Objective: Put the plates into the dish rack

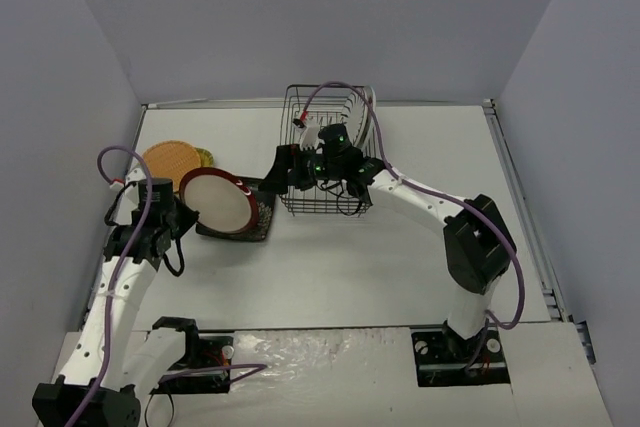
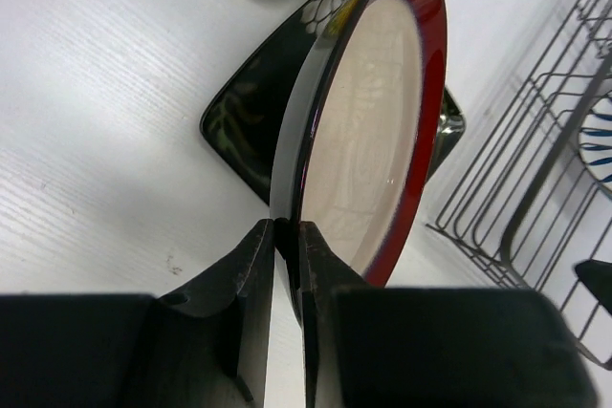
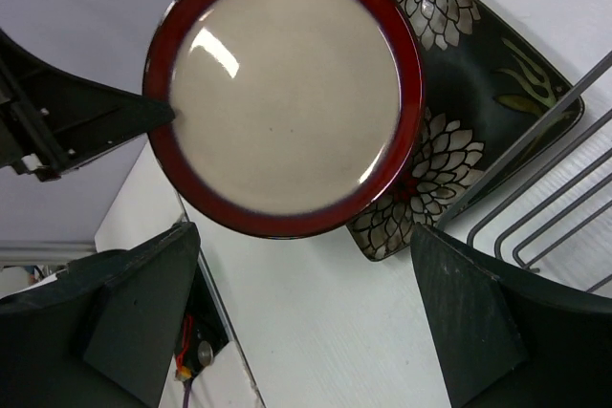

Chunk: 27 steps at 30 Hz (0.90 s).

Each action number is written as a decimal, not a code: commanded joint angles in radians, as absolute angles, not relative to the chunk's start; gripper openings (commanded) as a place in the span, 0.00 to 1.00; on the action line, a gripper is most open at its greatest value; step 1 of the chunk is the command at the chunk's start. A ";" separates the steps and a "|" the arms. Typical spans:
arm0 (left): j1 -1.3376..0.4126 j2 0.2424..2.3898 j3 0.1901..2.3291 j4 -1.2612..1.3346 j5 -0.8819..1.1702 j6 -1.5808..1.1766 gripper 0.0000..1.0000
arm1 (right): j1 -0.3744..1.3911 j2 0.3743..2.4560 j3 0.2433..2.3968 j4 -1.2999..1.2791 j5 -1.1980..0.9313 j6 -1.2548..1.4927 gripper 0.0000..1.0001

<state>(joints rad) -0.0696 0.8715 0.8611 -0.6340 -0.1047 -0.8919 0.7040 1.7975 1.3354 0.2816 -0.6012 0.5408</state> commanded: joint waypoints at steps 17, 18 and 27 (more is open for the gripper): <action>-0.054 0.774 1.068 -0.444 0.000 -0.973 0.00 | 0.704 1.946 1.535 0.383 -0.699 0.621 0.89; -0.054 0.769 1.067 -0.442 0.013 -0.977 0.00 | 0.703 1.951 1.537 0.389 -0.702 0.623 0.89; -0.055 0.745 1.054 -0.373 0.104 -1.031 0.00 | 0.688 1.987 1.555 0.441 -0.764 0.667 0.89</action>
<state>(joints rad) -0.0586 0.7861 0.9466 -0.6235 0.0291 -0.9508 0.6999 1.9935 1.4970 0.3409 -0.6984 0.6377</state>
